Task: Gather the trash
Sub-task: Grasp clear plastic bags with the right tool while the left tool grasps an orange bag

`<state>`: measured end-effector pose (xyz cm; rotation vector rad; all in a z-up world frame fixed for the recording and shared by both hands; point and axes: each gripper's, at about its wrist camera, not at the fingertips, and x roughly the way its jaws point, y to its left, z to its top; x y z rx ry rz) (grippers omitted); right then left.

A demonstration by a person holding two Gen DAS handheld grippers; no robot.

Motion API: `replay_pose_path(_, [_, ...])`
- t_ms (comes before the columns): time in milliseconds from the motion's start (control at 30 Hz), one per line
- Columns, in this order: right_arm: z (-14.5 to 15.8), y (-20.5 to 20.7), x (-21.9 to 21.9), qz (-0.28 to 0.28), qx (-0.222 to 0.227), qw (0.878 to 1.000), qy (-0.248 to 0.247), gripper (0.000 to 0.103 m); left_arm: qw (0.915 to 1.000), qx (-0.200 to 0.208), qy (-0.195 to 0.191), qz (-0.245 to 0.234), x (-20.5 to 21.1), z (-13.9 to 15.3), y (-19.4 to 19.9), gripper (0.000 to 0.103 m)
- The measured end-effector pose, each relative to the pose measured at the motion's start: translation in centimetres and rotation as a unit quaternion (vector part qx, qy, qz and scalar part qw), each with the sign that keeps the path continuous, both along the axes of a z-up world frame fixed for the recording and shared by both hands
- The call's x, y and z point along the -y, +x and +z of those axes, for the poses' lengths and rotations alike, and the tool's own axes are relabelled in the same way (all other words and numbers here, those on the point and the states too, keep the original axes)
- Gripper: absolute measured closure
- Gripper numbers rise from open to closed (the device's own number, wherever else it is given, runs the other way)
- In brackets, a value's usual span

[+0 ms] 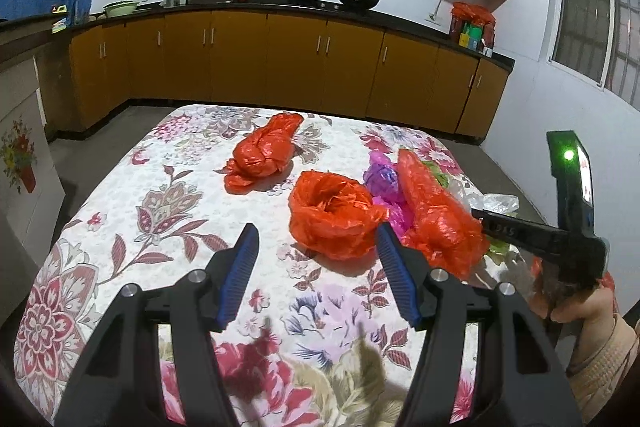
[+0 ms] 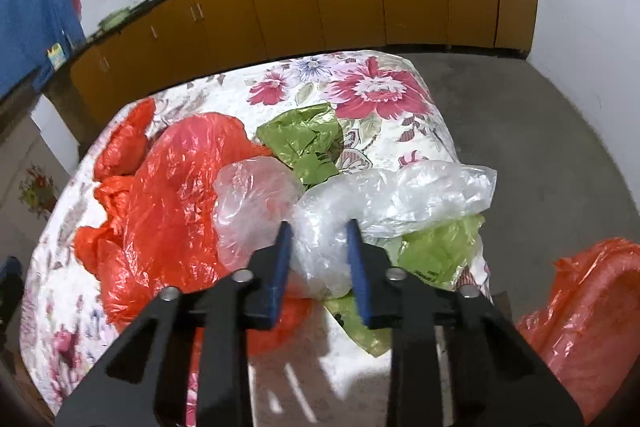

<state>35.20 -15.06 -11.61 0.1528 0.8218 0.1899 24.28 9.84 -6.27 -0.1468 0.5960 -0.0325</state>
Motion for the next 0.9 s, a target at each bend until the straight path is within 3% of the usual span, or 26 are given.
replay_pose_path(433, [5.3,-6.2,4.1,-0.014,0.083,0.994,0.067,0.083,0.9984,-0.008,-0.025,-0.050,3.5,0.4,1.9,0.042])
replay_pose_path(633, [5.4,-8.7,6.1,-0.040,0.090,0.993,0.067,0.083,0.9963,-0.025,-0.025,-0.078,6.5,-0.1,4.0,0.042])
replay_pose_path(900, [4.1,-9.3,7.5,-0.056,0.073,0.993,0.070,0.083,0.9941,-0.069,0.023,-0.080,9.9,-2.2,6.7,0.042])
